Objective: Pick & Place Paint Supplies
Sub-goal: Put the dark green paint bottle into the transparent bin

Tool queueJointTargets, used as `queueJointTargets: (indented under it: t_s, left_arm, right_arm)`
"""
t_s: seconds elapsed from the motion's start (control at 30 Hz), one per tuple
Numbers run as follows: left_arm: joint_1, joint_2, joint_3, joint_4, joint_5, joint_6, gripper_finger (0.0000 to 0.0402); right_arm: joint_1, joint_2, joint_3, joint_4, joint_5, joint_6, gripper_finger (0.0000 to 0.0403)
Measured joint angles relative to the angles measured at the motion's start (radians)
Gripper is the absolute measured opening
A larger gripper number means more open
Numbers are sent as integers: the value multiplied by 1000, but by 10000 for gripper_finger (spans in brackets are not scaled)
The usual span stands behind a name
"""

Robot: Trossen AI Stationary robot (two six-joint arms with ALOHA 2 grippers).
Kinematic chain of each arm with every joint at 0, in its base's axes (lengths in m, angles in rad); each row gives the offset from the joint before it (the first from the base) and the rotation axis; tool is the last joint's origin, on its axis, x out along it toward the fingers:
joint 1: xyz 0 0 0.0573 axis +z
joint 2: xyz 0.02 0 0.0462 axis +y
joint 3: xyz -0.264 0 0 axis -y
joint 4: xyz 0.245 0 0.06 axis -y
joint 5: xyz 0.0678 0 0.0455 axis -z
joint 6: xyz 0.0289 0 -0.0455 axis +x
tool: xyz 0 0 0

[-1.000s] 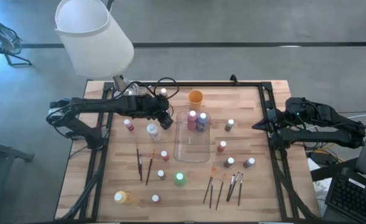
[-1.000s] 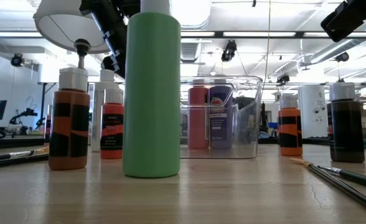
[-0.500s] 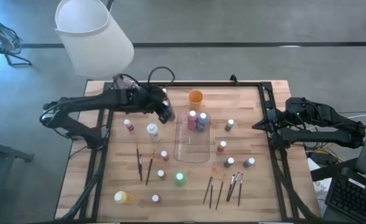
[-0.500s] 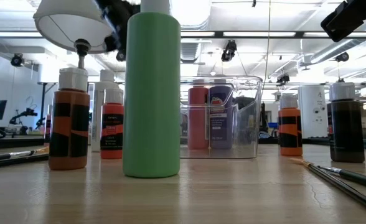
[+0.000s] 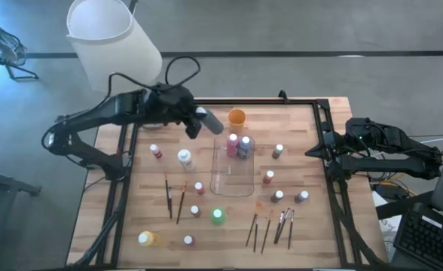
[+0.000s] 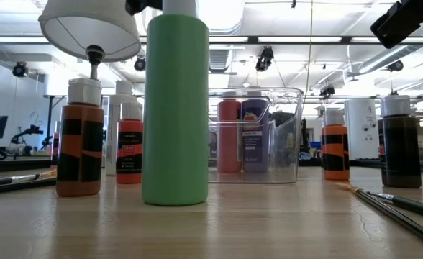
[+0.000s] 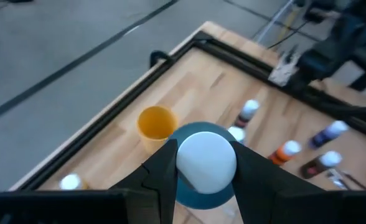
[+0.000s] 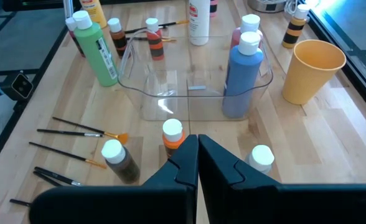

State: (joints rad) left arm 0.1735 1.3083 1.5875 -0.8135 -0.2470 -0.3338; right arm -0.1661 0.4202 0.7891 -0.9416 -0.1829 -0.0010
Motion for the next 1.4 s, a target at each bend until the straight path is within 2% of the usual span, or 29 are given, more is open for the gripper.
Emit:
queueJointTargets:
  t_s: [0.13,0.27,0.73,0.9,1.4]
  left_arm:
    - [-18,1,-15,18,83,11,127]
    - [-54,2,-63,58,101,18,127]
    - [-79,6,-219,170,96,16,127]
    - [-79,25,-263,231,97,60,127]
    - [-79,117,-269,246,97,140,127]
  right_arm:
    - [0,0,0,0,0,0,8]
    - [0,0,0,0,0,0,8]
    - [0,0,0,0,0,0,8]
    - [0,0,0,0,0,0,8]
    - [0,0,0,0,0,0,8]
